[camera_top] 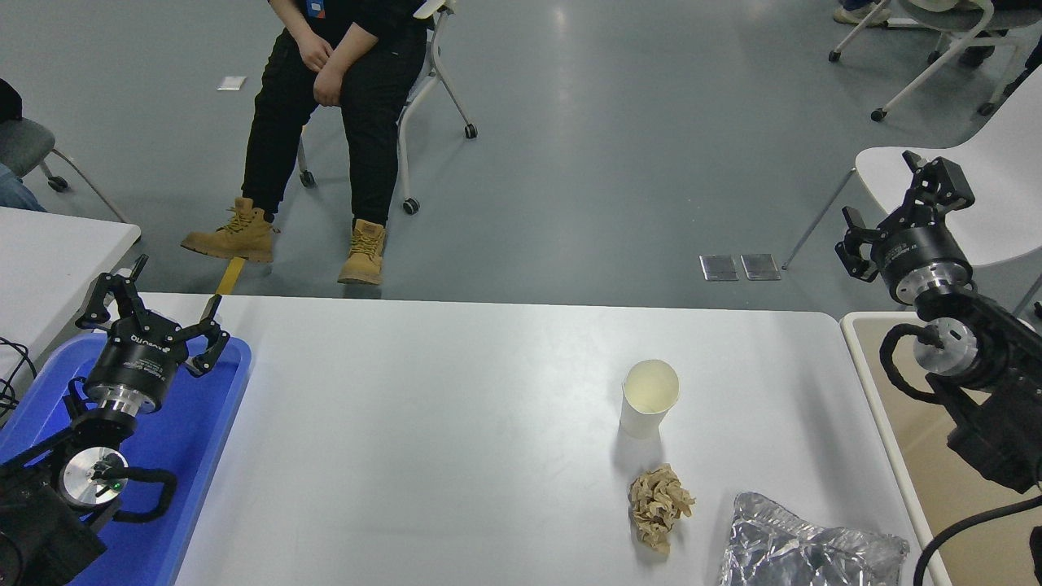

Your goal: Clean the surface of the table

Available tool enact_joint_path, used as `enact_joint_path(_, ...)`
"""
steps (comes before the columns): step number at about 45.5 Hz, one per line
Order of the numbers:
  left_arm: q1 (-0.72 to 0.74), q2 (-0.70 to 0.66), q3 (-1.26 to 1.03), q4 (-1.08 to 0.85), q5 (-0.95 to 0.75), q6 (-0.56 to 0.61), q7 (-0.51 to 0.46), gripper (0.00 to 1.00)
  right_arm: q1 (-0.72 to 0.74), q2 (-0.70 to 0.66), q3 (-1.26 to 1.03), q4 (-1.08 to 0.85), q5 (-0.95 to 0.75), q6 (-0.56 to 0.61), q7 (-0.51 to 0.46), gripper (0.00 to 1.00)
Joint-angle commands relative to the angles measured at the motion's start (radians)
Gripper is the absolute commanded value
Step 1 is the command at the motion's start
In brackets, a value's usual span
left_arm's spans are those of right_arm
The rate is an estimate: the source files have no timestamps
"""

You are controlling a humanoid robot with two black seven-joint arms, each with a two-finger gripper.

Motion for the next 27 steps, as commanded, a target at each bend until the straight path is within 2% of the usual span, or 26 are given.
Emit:
enact_joint_path(1, 0.000, -0.001, 0.001, 0.000, -0.001, 0.000, 0.000, 1.00, 0.146, -0.097, -0.385, 0.000, -0.048, 0.041, 0.003, 0.99)
enact_joint_path(9, 0.000, 0.001, 0.001, 0.000, 0.001, 0.000, 0.000, 1.00, 0.314, -0.166, -0.796, 0.005, -0.056, 0.132, 0.003, 0.99)
enact_joint_path(13, 0.000, 0.001, -0.001, 0.000, -0.001, 0.000, 0.000, 1.00, 0.427, -0.186, -0.973, 0.006, -0.082, 0.248, 0.003, 0.99)
enact_joint_path(20, 0.000, 0.001, -0.001, 0.000, -0.001, 0.000, 0.000, 1.00, 0.571, -0.207, -1.048, 0.009, -0.140, 0.469, 0.003, 0.99)
enact_joint_path(27, 0.000, 0.001, 0.001, 0.000, -0.001, 0.000, 0.000, 1.00, 0.656, -0.195, -1.062, 0.020, -0.243, 0.526, 0.003, 0.99)
